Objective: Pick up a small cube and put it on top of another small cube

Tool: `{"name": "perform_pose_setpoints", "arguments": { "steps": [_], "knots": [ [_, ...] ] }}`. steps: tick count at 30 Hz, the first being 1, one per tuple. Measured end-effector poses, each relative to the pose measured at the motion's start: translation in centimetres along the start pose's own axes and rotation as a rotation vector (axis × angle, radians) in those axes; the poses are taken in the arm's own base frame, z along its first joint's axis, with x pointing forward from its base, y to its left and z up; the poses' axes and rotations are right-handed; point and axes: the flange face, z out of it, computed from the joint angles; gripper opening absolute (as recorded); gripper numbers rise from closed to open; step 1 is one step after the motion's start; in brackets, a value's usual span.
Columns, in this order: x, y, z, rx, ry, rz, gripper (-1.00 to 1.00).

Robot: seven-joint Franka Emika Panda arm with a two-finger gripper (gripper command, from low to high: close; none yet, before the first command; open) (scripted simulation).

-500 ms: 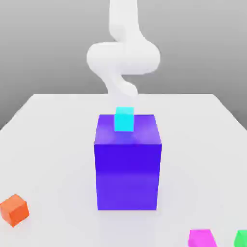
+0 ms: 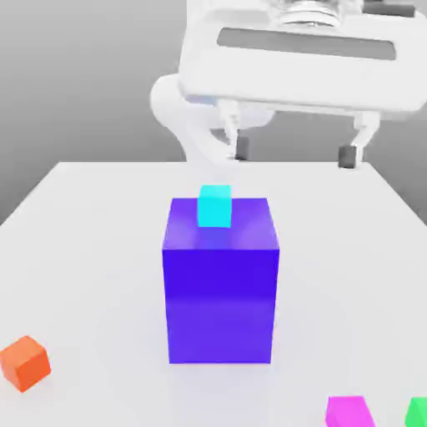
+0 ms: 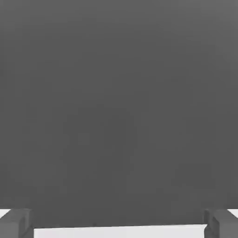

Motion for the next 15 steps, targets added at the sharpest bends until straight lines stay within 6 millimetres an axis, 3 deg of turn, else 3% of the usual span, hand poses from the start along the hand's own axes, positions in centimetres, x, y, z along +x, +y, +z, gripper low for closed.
{"name": "perform_pose_setpoints", "arguments": {
  "steps": [6,15],
  "knots": [
    [-4.8,-1.5,9.8,-0.086,-0.112,-0.027,0.0],
    [-14.1,-0.7,22.5,-0.188,-0.303,-0.04,0.0]
  ]
}}
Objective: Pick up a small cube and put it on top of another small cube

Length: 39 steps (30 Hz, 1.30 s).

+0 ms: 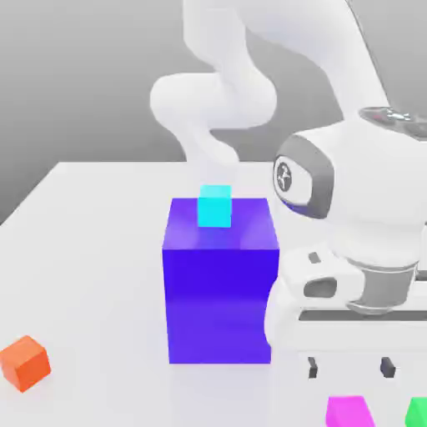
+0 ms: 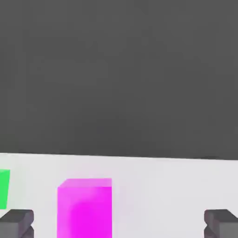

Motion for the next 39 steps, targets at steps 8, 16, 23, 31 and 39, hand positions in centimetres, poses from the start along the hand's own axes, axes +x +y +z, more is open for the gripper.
{"name": "perform_pose_setpoints", "arguments": {
  "steps": [8,16,23,31,39],
  "knots": [
    [-0.7,-0.1,7.0,-0.007,-0.019,0.0,-1.0],
    [-0.7,-0.2,2.1,-0.007,-0.02,0.001,-1.0],
    [-3.8,-3.6,-0.1,-0.027,-0.031,0.124,-1.0],
    [-6.9,-7.6,-3.1,-0.019,-0.024,0.31,-1.0],
    [-7.6,-8.6,1.1,-0.01,-0.019,0.366,1.0]
  ]
}}
